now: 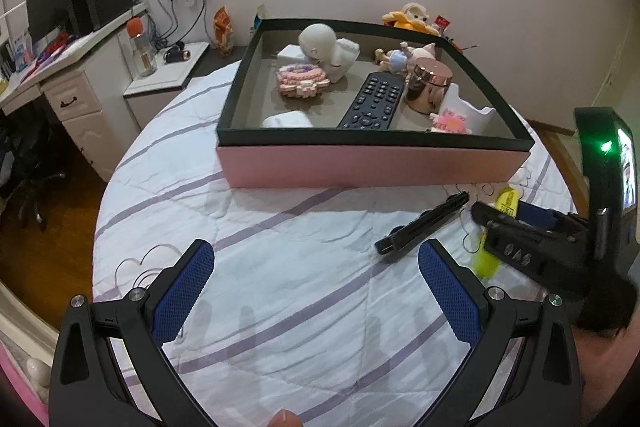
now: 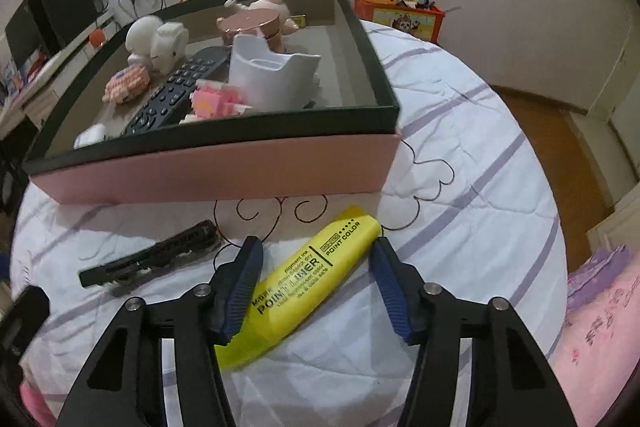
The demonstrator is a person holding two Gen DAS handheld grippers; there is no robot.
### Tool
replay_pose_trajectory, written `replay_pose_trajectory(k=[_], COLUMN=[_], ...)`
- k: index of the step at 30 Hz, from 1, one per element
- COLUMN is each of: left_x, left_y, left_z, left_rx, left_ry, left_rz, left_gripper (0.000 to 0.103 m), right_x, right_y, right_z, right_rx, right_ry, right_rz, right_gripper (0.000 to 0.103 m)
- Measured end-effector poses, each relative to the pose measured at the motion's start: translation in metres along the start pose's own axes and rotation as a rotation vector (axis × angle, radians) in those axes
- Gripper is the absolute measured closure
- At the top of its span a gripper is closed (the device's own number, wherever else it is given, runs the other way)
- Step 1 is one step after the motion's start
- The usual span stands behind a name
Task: Organize rigid objects
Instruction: 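Grasp the black hair clip with the left tool while the right tool grasps the yellow highlighter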
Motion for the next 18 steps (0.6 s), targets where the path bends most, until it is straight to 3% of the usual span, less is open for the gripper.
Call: replay_pose_trajectory(k=[1, 3, 5, 18], left_x=[0.002, 0.006, 0.013, 0.066], left_y=[-0.001, -0.003, -0.005, -0.010], left_z=[-0.002, -0.009, -0.018, -0.059], left_rx=[0.009, 0.033, 0.070, 0.272], left_ry=[0.005, 0.023, 0.045, 0.081], left_rz=[-0.003, -0.005, -0.002, 0.044], left_gripper=[0.000, 0.000, 0.000, 0.002], right_x=[-0.001, -0.005, -0.010, -0.016], right_y=[0.001, 0.004, 0.009, 0.019], right_z=[0.003, 0.008, 0.011, -0.010], right_rx=[-0.015, -0.040, -0.079, -0.075], right_ry=[0.004, -0.007, -0.010, -0.067], right_rz=[-0.007, -0.014, -0.021, -0.016], right_gripper=[0.053, 0.070, 0.078, 0.079])
Point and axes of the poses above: each gripper's, at about its wrist camera, not at the fingertips, and x roughly the way its jaws point, z to its left, y to its underside, the point moved 3 cm from there along x, roughly the way its jaws point, and after that the axes turned 4 degrees about y, right-handed, at the moved point
